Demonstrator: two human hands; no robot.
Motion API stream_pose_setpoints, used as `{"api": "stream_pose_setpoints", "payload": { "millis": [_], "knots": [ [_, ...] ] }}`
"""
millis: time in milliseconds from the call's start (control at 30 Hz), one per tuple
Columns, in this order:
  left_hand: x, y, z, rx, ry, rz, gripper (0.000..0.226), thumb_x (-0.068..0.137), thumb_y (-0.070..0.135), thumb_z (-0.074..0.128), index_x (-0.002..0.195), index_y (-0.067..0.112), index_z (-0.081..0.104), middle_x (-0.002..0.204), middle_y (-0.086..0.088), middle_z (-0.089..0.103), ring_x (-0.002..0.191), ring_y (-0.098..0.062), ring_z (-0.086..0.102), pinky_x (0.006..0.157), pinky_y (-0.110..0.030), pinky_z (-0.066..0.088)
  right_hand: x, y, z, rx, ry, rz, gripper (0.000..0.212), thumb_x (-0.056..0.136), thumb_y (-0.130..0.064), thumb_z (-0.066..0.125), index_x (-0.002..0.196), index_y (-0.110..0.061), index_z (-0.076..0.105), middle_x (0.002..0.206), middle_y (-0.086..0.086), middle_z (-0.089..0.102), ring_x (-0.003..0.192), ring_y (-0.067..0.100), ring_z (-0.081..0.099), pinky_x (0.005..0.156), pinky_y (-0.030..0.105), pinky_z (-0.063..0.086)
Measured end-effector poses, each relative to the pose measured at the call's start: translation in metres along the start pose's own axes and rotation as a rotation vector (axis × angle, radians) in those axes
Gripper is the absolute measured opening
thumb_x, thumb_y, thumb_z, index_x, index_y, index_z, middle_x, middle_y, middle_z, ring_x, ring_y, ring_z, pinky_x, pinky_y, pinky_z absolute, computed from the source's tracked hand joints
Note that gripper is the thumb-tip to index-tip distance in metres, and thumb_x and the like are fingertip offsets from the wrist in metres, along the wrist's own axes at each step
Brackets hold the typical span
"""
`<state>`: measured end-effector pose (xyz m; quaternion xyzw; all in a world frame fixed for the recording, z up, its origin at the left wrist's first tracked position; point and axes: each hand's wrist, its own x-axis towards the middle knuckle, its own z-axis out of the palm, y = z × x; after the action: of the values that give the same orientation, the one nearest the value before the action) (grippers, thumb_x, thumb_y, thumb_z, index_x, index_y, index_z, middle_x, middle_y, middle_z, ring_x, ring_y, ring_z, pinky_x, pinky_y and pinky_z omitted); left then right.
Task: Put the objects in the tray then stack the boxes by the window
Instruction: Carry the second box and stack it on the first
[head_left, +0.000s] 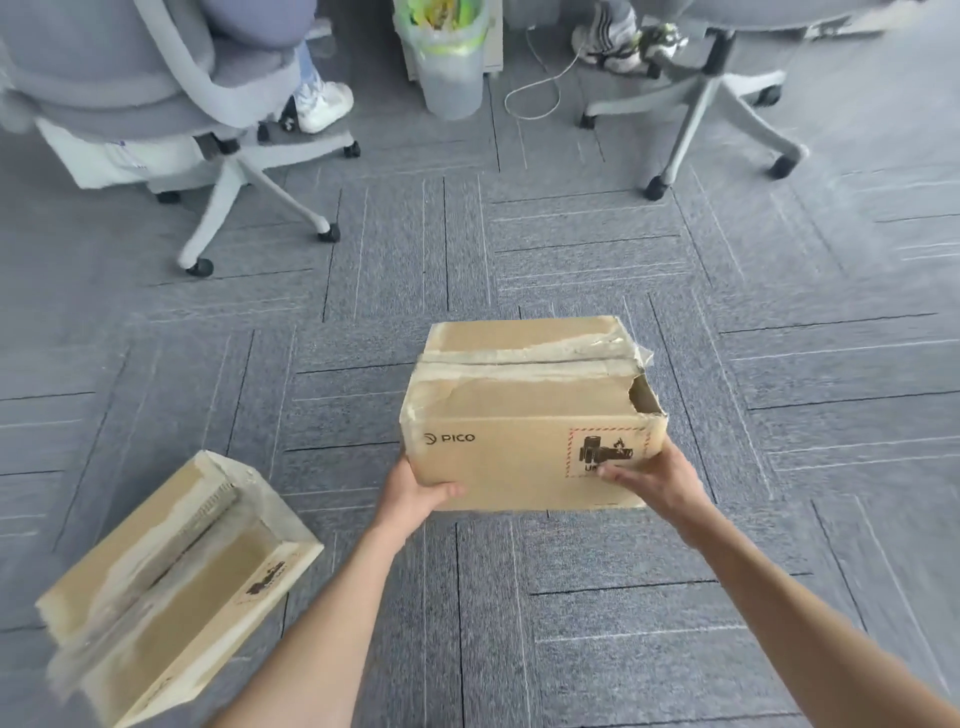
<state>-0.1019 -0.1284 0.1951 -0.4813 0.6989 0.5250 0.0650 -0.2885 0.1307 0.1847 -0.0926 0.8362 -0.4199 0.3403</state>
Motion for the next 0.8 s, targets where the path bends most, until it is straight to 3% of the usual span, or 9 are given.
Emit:
{"api": "stream_pose_setpoints", "payload": {
  "millis": [167, 333, 433, 533, 733, 800],
  "knots": [
    [-0.102, 0.124, -0.056, 0.086, 0.021, 0.128, 0.072, 0.064, 0.023, 0.091, 0.124, 0.014, 0.053, 0.112, 0.002, 0.062, 0.103, -0.017, 0.057, 0.088, -0.026, 0.045, -0.091, -0.105, -0.087, 0.099, 0.056, 0.006, 0.089, 0.046, -0.056, 0.088, 0.122, -0.02, 0.059, 0.107, -0.005, 0.076, 0.102, 0.018, 0.071, 0.091, 0.04, 0.057],
    [-0.223, 0.279, -0.117, 0.179, 0.021, 0.275, 0.078, 0.063, 0.029, 0.091, 0.128, 0.014, 0.05, 0.11, 0.006, 0.059, 0.102, -0.015, 0.055, 0.089, -0.026, 0.045, -0.207, -0.228, -0.192, 0.261, 0.167, -0.042, 0.077, 0.05, -0.053, 0.094, 0.118, -0.031, 0.064, 0.106, -0.012, 0.078, 0.103, 0.012, 0.072, 0.099, 0.05, 0.053],
    [-0.296, 0.374, -0.148, 0.219, 0.009, 0.384, 0.081, 0.059, 0.037, 0.092, 0.127, 0.022, 0.051, 0.117, 0.004, 0.067, 0.107, -0.02, 0.062, 0.092, -0.031, 0.05, -0.284, -0.305, -0.26, 0.283, 0.263, -0.066, 0.065, 0.053, -0.05, 0.09, 0.112, -0.034, 0.067, 0.104, -0.014, 0.078, 0.104, 0.015, 0.071, 0.097, 0.051, 0.054],
    [-0.373, 0.458, -0.167, 0.212, -0.034, 0.478, 0.078, 0.06, 0.035, 0.092, 0.126, 0.024, 0.052, 0.117, 0.001, 0.068, 0.108, -0.022, 0.062, 0.091, -0.034, 0.051, -0.363, -0.37, -0.33, 0.286, 0.387, -0.083, 0.069, 0.051, -0.054, 0.089, 0.113, -0.038, 0.065, 0.105, -0.014, 0.076, 0.105, 0.016, 0.069, 0.095, 0.05, 0.055],
    [-0.498, 0.589, -0.169, 0.192, -0.165, 0.773, 0.069, 0.064, 0.03, 0.09, 0.122, 0.022, 0.053, 0.105, 0.002, 0.066, 0.099, -0.024, 0.062, 0.068, -0.027, 0.045, -0.535, -0.455, -0.432, 0.297, 0.663, -0.172, 0.059, 0.062, -0.035, 0.093, 0.115, -0.036, 0.067, 0.101, -0.017, 0.077, 0.101, 0.009, 0.071, 0.097, 0.044, 0.053],
    [-0.54, 0.621, -0.156, 0.204, -0.253, 0.878, 0.066, 0.064, 0.03, 0.09, 0.119, 0.021, 0.054, 0.102, 0.003, 0.064, 0.096, -0.022, 0.061, 0.068, -0.028, 0.045, -0.599, -0.462, -0.452, 0.345, 0.776, -0.165, 0.06, 0.063, -0.03, 0.094, 0.116, -0.033, 0.066, 0.1, -0.016, 0.078, 0.094, 0.005, 0.073, 0.094, 0.043, 0.055]
  ]
}}
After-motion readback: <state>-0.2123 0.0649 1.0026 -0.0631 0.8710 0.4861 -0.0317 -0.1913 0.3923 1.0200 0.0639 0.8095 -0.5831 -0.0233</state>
